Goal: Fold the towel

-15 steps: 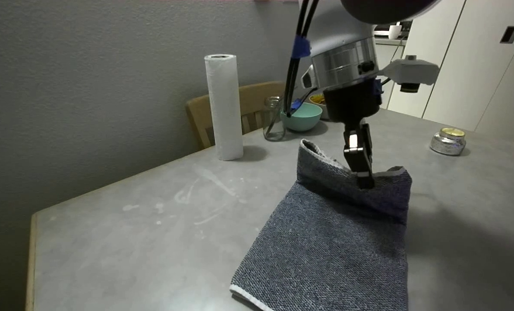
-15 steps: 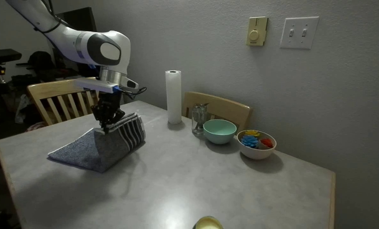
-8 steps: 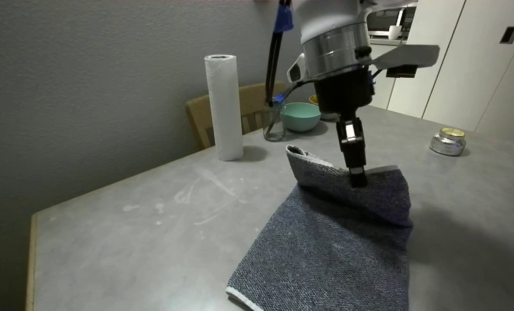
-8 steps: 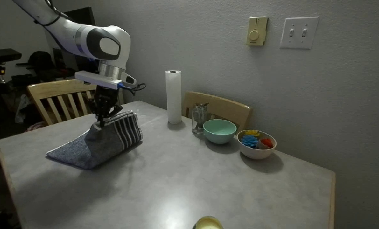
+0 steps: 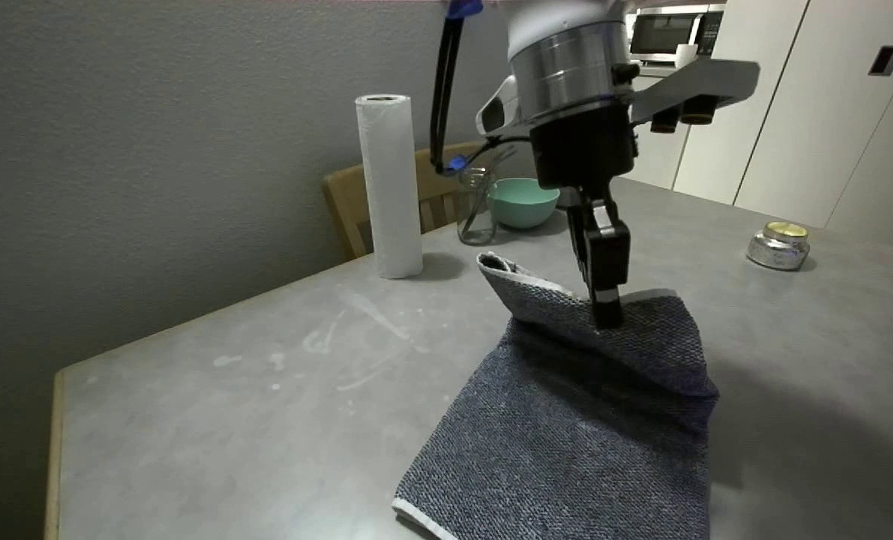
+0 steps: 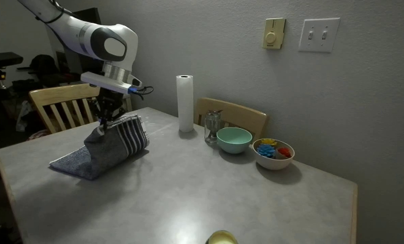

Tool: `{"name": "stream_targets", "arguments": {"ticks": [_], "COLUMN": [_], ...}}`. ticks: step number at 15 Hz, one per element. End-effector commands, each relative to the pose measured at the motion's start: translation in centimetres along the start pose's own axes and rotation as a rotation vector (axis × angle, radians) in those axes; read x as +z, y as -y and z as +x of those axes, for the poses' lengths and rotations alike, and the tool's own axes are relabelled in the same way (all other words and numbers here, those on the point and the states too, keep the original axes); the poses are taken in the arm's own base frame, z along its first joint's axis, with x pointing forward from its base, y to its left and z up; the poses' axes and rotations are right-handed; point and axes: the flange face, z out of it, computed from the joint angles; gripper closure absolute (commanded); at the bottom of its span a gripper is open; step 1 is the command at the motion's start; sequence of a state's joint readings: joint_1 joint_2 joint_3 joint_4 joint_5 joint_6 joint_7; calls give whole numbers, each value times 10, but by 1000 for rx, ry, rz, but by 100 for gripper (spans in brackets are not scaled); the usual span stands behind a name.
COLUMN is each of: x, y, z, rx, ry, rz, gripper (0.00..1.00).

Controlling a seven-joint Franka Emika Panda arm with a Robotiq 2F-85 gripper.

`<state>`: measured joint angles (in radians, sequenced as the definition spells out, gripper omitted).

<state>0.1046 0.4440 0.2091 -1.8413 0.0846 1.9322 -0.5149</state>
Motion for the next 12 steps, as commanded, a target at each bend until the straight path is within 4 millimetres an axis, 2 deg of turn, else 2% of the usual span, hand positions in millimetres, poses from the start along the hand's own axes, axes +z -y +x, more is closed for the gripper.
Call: {"name": "stream_targets", "arguments": {"ticks": [1, 7, 12], "x": [7, 26, 25], "y": [7, 24, 26], "z": [4, 5, 15], "rx": [-172, -416, -435], "ry": [30, 162, 196], "rz": [93, 197, 218], "gripper": [98, 98, 98]}}
